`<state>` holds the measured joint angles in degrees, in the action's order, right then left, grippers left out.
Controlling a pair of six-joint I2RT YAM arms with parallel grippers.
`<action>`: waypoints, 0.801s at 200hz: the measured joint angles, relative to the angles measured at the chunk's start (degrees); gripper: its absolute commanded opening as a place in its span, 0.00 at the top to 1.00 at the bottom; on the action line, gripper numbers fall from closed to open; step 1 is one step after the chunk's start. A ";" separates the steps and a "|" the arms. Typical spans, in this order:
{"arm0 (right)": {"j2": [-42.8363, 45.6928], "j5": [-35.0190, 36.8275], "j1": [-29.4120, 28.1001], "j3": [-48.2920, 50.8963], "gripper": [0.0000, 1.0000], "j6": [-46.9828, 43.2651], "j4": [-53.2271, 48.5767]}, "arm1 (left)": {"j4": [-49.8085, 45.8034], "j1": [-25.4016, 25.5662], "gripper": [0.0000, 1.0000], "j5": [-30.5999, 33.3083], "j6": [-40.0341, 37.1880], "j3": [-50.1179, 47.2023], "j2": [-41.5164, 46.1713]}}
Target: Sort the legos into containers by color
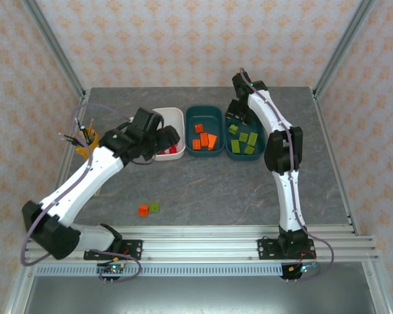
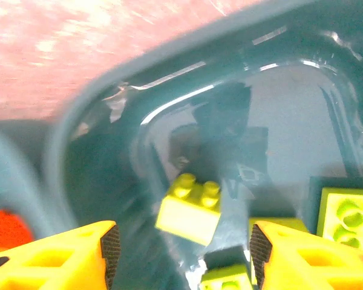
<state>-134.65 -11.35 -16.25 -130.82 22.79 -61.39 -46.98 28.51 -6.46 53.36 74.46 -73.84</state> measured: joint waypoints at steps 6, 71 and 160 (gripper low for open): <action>2.49 0.07 -0.72 1.60 0.40 -0.44 0.57 | -0.92 0.00 0.18 0.55 0.59 -1.11 2.08; 38.80 -3.76 -19.15 34.40 0.40 -6.47 15.26 | -12.74 0.00 0.21 6.54 6.69 -11.41 18.78; 32.94 -12.92 -45.92 47.34 0.23 -17.11 21.81 | -26.84 0.00 0.22 14.64 14.29 -16.50 33.81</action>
<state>-101.71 -24.27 -62.17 -83.48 5.67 -39.57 -73.82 28.51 8.19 67.66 57.95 -40.03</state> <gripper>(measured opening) 0.751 0.781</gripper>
